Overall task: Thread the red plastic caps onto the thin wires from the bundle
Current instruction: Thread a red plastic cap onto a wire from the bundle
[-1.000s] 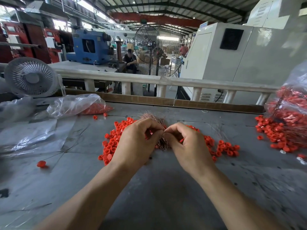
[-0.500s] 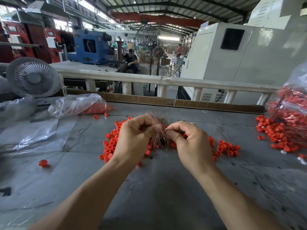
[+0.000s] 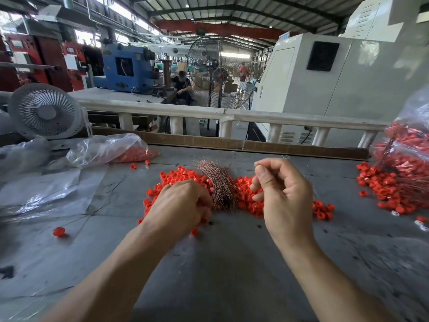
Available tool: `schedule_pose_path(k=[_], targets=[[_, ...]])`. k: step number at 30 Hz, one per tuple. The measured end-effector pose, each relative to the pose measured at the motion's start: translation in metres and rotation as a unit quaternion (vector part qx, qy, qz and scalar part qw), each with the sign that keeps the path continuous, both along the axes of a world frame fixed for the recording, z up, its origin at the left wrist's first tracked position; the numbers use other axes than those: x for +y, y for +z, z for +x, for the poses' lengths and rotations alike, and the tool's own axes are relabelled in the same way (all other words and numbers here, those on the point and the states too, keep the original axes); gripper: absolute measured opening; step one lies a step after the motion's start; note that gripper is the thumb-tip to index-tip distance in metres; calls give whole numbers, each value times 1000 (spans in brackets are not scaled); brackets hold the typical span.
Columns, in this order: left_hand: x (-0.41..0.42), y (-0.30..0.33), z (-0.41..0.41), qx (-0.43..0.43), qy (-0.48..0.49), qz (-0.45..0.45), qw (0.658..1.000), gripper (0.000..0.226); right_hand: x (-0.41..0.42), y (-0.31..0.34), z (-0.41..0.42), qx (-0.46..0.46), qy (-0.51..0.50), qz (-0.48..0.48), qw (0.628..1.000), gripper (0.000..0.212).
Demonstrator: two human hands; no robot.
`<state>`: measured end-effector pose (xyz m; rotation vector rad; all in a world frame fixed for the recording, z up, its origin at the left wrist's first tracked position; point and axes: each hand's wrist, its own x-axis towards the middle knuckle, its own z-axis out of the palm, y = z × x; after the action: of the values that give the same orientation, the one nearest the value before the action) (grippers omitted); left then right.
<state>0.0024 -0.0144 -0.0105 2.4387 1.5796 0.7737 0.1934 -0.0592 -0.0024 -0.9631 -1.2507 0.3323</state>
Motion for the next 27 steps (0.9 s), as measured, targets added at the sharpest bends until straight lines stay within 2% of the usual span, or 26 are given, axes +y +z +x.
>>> schedule_pose_path(k=[3, 9, 11, 13, 16, 18, 24, 27], targets=[[0, -1, 1, 48, -8, 13, 999, 15, -2, 2, 0, 10, -3, 20, 1000, 14], [1, -4, 2, 34, -15, 23, 999, 9, -3, 5, 3, 76, 29, -14, 997, 16], [2, -5, 2, -20, -9, 25, 999, 6, -1, 4, 3, 108, 57, -46, 991, 18], [3, -5, 5, -121, 2, 2, 993, 6, 2, 3, 2, 137, 89, -79, 983, 18], [4, -4, 8, -317, -19, -65, 946, 11, 4, 1, 1, 162, 130, -115, 971, 20], [3, -2, 8, -403, -49, -100, 909, 13, 4, 1, 0, 155, 144, -127, 969, 21], [2, 1, 9, -495, -112, -129, 852, 13, 0, 0, -6, 105, 149, -141, 973, 19], [1, 2, 10, -498, -131, -137, 846, 22, -1, 0, -8, 75, 131, -132, 980, 18]])
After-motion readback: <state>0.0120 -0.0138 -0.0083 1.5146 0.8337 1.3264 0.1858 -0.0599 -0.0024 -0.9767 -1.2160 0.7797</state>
